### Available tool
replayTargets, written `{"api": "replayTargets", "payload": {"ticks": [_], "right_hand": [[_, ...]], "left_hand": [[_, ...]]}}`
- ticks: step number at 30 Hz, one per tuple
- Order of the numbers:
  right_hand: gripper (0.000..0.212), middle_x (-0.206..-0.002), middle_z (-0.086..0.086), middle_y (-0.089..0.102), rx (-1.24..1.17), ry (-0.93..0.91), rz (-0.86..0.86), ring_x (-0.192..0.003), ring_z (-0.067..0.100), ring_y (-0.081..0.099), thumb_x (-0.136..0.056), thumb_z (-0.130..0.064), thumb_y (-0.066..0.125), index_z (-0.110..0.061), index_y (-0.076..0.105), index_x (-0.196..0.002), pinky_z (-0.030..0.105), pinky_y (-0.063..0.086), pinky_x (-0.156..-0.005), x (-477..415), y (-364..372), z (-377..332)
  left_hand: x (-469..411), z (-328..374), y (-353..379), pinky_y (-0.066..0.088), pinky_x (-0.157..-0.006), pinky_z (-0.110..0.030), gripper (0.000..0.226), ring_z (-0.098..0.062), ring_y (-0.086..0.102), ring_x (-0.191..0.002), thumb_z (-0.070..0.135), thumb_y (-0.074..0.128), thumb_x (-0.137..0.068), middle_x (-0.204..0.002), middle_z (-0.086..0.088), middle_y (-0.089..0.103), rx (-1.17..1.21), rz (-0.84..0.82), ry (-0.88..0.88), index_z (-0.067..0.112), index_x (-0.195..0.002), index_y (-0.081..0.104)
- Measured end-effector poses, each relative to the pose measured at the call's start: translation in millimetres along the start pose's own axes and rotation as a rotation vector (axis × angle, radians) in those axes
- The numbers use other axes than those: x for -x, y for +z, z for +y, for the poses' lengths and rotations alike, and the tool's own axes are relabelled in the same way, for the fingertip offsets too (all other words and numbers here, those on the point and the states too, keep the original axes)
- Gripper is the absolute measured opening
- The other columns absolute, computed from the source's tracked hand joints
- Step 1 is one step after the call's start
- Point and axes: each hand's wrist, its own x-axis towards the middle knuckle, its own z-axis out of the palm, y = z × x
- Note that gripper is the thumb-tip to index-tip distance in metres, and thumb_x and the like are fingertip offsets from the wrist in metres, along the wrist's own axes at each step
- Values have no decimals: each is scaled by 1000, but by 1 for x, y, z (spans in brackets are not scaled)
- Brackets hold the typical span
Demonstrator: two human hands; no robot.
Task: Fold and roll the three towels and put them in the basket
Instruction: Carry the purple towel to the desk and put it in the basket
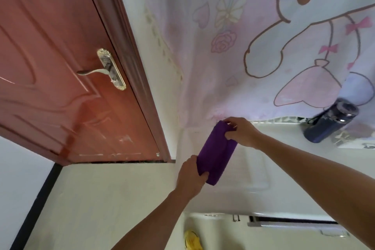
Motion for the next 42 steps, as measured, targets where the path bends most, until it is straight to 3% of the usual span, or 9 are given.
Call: {"api": "replayTargets", "payload": {"ticks": [2,8,13,18,24,27,30,34,42], "right_hand": [[40,-90,-14,66,20,21,12,-84,10,62,-72,-13,64,-30,64,-109,23,49,-65,-17,10,-2],[48,-113,-4,64,188,11,-148,-97,17,58,-78,-13,59,-25,61,-124,28,47,-79,-67,48,3],[46,-118,3,63,284,57,-332,-100,20,58,-80,-9,57,-21,63,-125,32,49,-83,-89,83,16],[48,-128,3,61,306,47,-280,-114,24,55,-84,-8,53,-22,58,-129,35,45,-95,-91,109,23],[39,-122,-2,61,770,-190,-156,-107,23,58,-94,-34,52,-28,48,-132,37,48,-79,-81,120,32],[42,-126,2,54,875,-412,-35,-112,24,50,-92,-26,57,-25,46,-133,35,48,-76,-74,115,33],[51,-133,5,48,877,-571,-100,-118,26,44,-88,-12,58,-24,46,-137,38,46,-90,-69,111,37],[65,-147,6,31,895,-350,-371,-131,27,33,-90,-8,53,-30,31,-147,40,43,-100,-68,114,46],[67,-145,5,31,906,-277,-454,-128,27,35,-90,-8,52,-36,31,-147,41,45,-96,-73,115,45]], "left_hand": [[-12,-3,3,53,-75,-27,41,-18,61,-91,21,67,-81,-106,-1,62,27,-37,-65,13,-116,45],[-33,-17,22,52,-84,-30,50,-24,60,-105,14,64,-86,-122,-6,57,70,-95,-251,12,-126,34],[-19,-28,33,48,-93,-33,69,-24,52,-114,13,54,-91,-131,-8,45,-203,-137,-272,15,-147,14],[4,-32,34,39,-95,-37,34,-24,43,-114,30,37,-98,-132,-7,41,-512,-240,21,16,-127,47],[2,-36,31,35,-94,-42,47,-28,45,-110,44,25,-99,-126,-9,47,-639,-400,26,14,-119,55],[1,-37,34,34,-100,-43,51,-29,42,-120,49,24,-99,-136,-10,42,-646,-423,32,21,-139,39],[-1,-38,37,30,-103,-45,54,-31,37,-125,52,20,-98,-141,-12,37,-703,-442,50,25,-141,36],[-4,-42,38,31,-101,-45,55,-31,38,-123,54,17,-97,-139,-13,38,-746,-454,88,25,-135,42],[-1,-46,35,33,-100,-44,53,-30,40,-119,52,21,-97,-134,-11,41,-734,-453,133,22,-131,47]]}}
